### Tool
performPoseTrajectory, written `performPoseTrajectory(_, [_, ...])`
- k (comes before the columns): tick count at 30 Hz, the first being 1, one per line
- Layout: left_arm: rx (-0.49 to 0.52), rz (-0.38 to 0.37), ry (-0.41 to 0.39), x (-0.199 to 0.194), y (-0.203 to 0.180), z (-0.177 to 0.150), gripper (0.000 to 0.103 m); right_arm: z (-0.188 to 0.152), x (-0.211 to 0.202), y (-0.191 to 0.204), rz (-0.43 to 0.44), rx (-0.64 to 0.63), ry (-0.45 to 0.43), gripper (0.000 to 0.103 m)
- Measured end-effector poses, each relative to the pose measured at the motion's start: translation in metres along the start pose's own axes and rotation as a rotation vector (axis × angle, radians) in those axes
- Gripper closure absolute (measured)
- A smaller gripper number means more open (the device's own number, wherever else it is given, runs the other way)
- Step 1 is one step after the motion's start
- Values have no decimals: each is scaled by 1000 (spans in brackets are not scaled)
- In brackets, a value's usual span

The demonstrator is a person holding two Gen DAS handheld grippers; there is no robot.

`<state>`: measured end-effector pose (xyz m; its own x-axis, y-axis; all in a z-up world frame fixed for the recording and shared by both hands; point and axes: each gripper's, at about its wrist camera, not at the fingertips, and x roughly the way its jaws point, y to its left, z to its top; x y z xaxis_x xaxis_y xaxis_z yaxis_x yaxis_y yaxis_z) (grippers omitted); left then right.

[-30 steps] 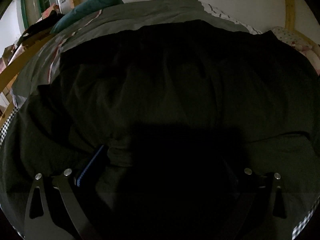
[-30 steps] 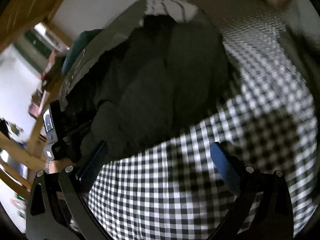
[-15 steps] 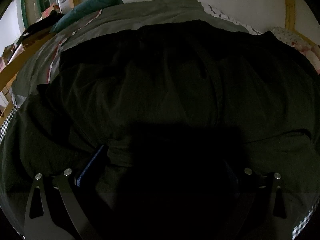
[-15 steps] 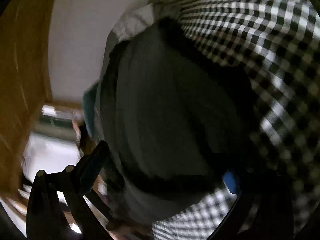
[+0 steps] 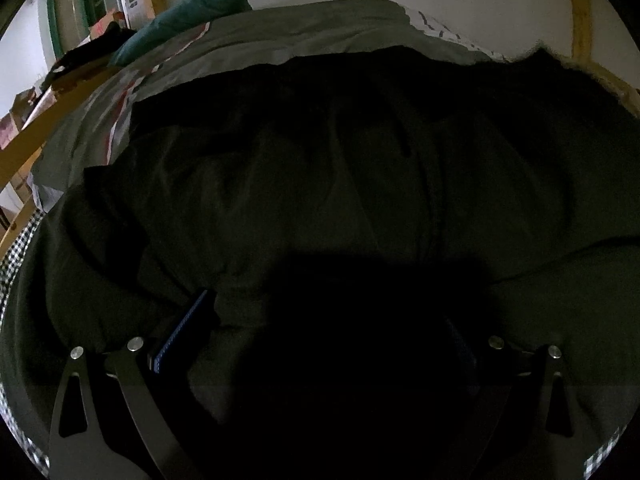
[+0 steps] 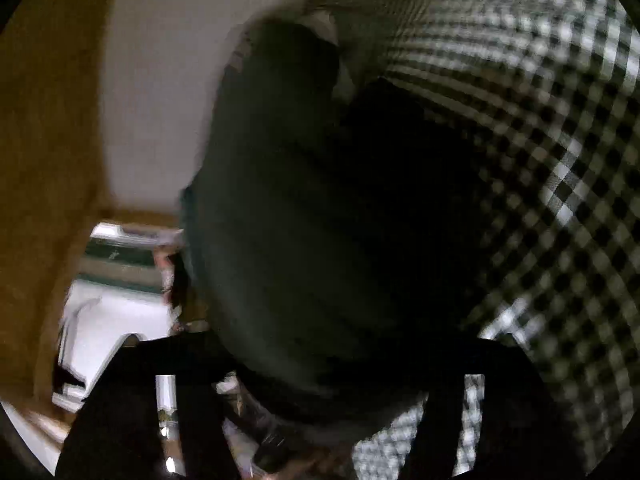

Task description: Fold large clothes

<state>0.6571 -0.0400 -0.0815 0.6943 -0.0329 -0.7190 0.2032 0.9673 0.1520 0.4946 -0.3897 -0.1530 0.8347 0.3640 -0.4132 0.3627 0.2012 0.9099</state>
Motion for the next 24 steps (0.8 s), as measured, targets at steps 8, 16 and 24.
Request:
performPoseTrajectory(8, [-16, -23, 31, -10, 1, -3, 4, -9, -30, 50, 73, -189, -71, 69])
performPoseTrajectory(16, [-33, -277, 107, -70, -12, -25, 4, -54, -136, 87, 196, -304, -242, 70])
performPoseTrajectory(24, [14, -148, -2, -114, -49, -44, 6, -38, -178, 25, -37, -211, -280, 70])
